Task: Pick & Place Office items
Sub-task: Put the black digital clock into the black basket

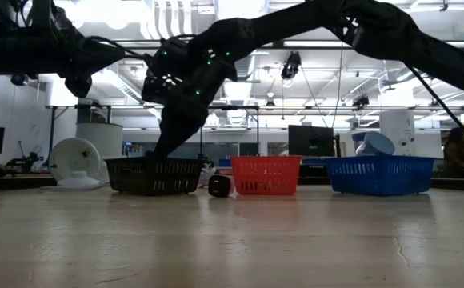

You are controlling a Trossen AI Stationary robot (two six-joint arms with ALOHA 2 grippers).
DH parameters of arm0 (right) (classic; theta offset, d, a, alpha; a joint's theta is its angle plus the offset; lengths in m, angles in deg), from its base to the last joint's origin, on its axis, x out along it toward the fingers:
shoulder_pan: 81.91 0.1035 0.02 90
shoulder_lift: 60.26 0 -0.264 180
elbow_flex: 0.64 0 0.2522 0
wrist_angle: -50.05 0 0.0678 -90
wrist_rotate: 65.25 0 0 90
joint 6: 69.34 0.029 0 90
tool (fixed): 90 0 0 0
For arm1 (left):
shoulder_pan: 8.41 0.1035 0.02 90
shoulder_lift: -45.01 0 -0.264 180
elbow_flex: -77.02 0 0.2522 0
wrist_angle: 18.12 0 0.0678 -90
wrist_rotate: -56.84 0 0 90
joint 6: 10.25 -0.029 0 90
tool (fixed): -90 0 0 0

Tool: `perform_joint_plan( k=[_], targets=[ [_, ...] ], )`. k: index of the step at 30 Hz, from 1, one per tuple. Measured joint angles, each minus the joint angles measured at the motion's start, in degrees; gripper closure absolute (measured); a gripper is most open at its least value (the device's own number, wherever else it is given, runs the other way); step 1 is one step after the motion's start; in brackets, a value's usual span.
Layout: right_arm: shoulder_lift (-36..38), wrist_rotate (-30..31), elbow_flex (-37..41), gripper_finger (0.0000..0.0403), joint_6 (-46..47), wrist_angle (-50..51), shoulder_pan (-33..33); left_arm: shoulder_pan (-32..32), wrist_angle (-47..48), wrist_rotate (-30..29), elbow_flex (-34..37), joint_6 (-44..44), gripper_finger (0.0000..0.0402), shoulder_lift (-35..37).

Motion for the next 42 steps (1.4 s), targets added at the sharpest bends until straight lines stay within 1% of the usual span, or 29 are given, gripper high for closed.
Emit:
perform_joint_plan(
  k=[27,32,39,42],
  targets=[
    [-0.3,0.1,0.2,0.0117,8.3,-0.2,0.0,0.0,-0.1,-0.1,0.0,-0.1,0.0396,0.0],
    [-0.3,3.0,0.7,0.0116,10.9,-0.2,0.0,0.0,-0.1,-0.1,0.0,-0.1,0.0396,0.0],
    [-0.3,3.9,1.2,0.0106,13.9,-0.4,0.0,0.0,-0.1,-0.1,0.0,0.0,0.0396,0.0],
    [-0.3,2.8,1.8,0.0105,13.8,-0.5,0.0,0.0,-0.1,-0.1,0.0,0.0,0.0396,0.0]
  ],
)
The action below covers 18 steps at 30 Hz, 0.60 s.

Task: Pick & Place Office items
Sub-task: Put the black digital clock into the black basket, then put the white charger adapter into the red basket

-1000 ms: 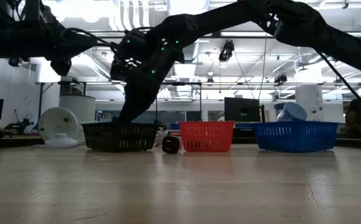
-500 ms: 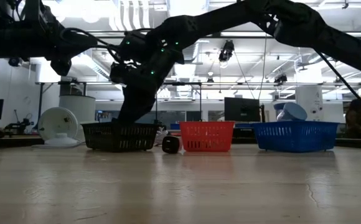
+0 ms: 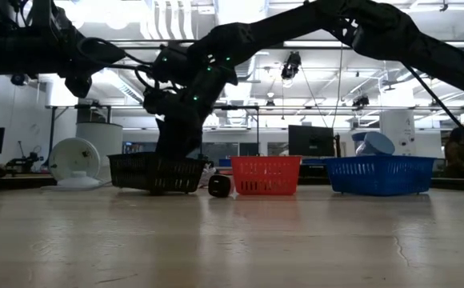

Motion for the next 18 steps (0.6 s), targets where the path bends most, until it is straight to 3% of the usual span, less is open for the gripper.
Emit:
perform_joint_plan(
  k=[18],
  targets=[
    [1.5,0.4,-1.7,0.0045,0.0,1.9,0.5,0.0,-0.6,0.0,0.0,-0.3,0.0396,0.0]
  ],
)
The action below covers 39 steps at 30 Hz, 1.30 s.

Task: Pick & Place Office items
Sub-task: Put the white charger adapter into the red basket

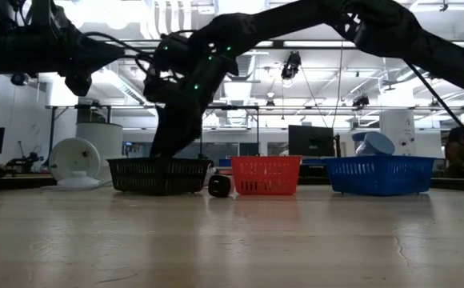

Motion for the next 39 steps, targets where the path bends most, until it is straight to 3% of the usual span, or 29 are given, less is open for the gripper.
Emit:
perform_joint_plan(
  k=[12,18,31,35,39],
  targets=[
    [7.6,0.1,-0.1,0.0056,1.4,7.5,1.8,0.0,0.2,0.0,0.0,0.1,0.0396,0.0],
    [15.4,2.9,-0.1,0.0108,0.4,10.4,4.5,0.0,0.3,0.0,0.0,0.2,0.0396,0.0],
    [37.0,2.7,0.9,0.0236,2.0,9.2,10.2,0.0,1.9,0.2,0.0,1.2,0.0396,0.0],
    [45.1,2.4,3.7,0.0261,3.4,4.8,12.5,0.0,2.2,0.3,0.0,1.3,0.0396,0.0],
    [55.1,2.3,11.5,0.0281,3.7,-3.7,15.5,0.0,2.2,0.3,0.0,1.3,0.0396,0.0]
  ],
)
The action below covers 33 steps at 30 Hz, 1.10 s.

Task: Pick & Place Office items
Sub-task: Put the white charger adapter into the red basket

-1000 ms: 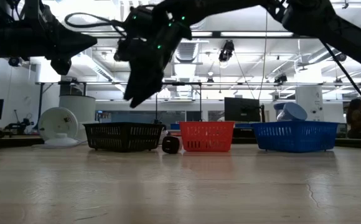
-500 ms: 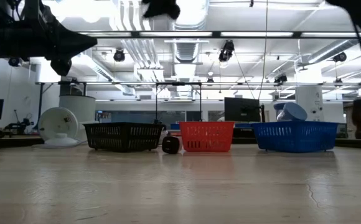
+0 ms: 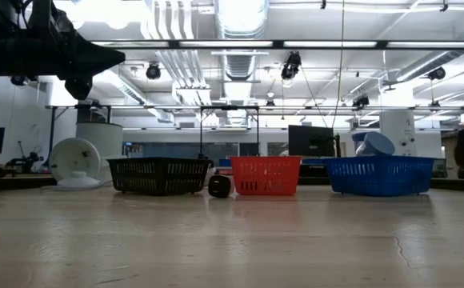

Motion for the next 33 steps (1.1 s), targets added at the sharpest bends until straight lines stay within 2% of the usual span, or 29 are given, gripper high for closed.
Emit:
perform_joint_plan(
  k=[5,10,16,24,33],
  targets=[
    [13.8,1.1,15.3,0.0301,0.1,-9.3,2.7,0.0,0.0,0.0,0.0,0.0,0.0396,0.0],
    [26.6,7.8,30.4,0.0318,1.2,-12.7,4.0,0.0,0.0,0.0,0.0,0.0,0.0396,0.0],
    [39.6,8.3,49.9,0.0336,2.6,-19.3,3.9,0.0,0.0,0.0,0.0,0.0,0.0396,0.0],
    [51.9,9.2,71.4,0.0347,4.5,-33.8,3.5,0.0,-0.1,0.0,0.0,-0.9,0.0396,0.0],
    [59.3,9.0,90.2,0.0349,8.5,-46.0,3.5,0.0,0.0,0.0,0.0,-0.9,0.0396,0.0]
  ],
)
